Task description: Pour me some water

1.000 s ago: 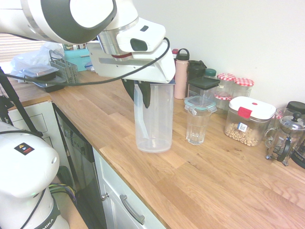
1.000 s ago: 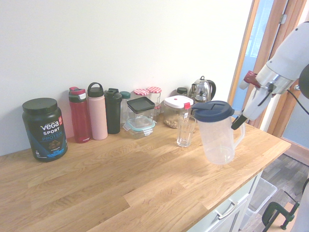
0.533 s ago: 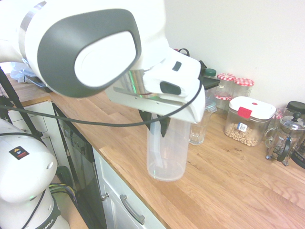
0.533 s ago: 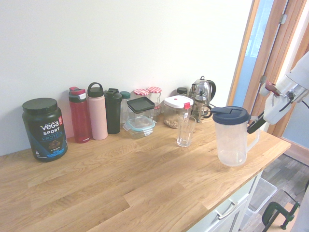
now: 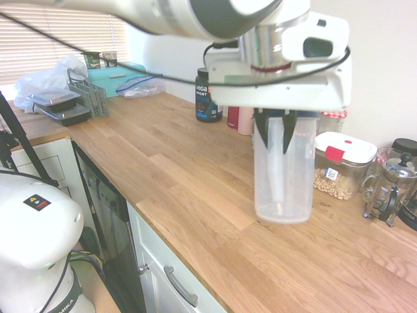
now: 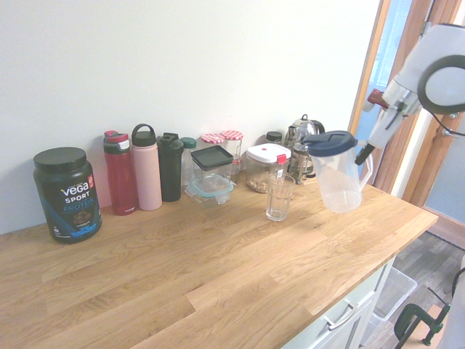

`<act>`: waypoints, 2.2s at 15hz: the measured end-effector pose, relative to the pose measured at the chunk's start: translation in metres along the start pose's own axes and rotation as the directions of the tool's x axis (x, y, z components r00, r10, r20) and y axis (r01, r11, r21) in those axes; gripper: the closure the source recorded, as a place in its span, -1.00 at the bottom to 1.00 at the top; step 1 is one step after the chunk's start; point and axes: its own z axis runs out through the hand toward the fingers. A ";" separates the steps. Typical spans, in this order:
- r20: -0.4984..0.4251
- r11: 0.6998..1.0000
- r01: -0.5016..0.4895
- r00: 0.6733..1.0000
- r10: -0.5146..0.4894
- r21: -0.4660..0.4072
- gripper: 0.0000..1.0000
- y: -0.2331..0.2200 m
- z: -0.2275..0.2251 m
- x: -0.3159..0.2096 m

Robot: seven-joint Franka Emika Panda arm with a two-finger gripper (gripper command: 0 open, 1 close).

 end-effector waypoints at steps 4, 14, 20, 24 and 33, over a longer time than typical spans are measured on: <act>0.110 0.984 0.086 0.992 -0.069 -0.157 1.00 -0.022 -0.009 0.045; 0.316 0.863 0.255 0.941 -0.119 -0.436 1.00 -0.120 0.037 0.065; 0.387 0.748 0.326 0.917 -0.101 -0.577 1.00 -0.126 0.049 0.054; 0.393 0.716 0.321 0.917 -0.071 -0.620 1.00 -0.125 0.055 0.055; 0.308 0.823 0.238 0.948 -0.082 -0.515 1.00 -0.081 0.017 0.051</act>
